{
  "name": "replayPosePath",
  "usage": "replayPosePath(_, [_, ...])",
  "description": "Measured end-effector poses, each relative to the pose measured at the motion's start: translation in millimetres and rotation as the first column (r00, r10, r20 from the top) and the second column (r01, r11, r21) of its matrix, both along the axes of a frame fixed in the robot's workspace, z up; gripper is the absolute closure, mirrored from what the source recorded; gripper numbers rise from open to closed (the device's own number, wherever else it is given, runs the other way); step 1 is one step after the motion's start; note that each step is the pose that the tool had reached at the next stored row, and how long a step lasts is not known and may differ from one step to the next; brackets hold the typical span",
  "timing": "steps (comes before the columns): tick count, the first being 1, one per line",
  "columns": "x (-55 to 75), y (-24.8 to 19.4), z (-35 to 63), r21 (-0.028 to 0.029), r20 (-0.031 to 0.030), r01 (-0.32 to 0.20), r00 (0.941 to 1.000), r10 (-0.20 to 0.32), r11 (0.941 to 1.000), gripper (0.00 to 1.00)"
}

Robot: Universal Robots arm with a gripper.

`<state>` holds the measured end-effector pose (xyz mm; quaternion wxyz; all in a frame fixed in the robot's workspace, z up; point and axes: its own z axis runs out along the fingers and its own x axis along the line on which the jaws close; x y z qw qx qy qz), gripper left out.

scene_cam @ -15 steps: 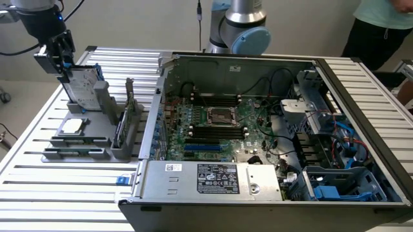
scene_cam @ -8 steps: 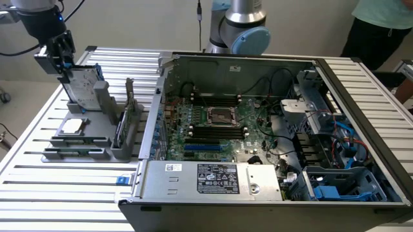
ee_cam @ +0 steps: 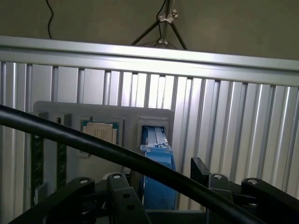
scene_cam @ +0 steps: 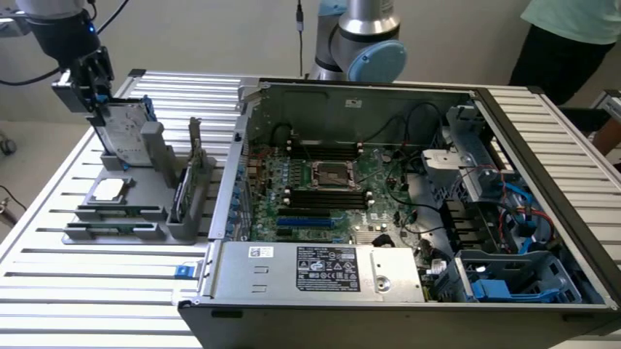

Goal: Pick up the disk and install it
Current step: 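Pick up the disk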

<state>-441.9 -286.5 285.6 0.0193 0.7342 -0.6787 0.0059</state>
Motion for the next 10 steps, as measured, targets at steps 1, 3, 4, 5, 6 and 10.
replayPosePath(1, [0.0,0.0,-0.2,-0.0001,0.0006,0.001,1.0000,-0.001,1.0000,0.40])
replayPosePath(3, [0.0,0.0,-0.6,-0.0001,0.0020,0.004,1.0000,-0.004,1.0000,0.40])
replayPosePath(4, [0.0,0.0,-0.7,-0.0003,0.0024,0.006,1.0000,-0.006,1.0000,0.40])
replayPosePath(5, [0.0,0.0,-0.8,-0.0003,0.0030,0.008,1.0000,-0.008,1.0000,0.40])
replayPosePath(6, [0.0,0.0,-1.0,-0.0003,0.0035,0.009,0.9999,-0.009,1.0000,0.40])
replayPosePath(10, [0.0,0.0,-1.1,-0.0006,0.0046,0.017,0.9998,-0.017,0.9999,0.49])
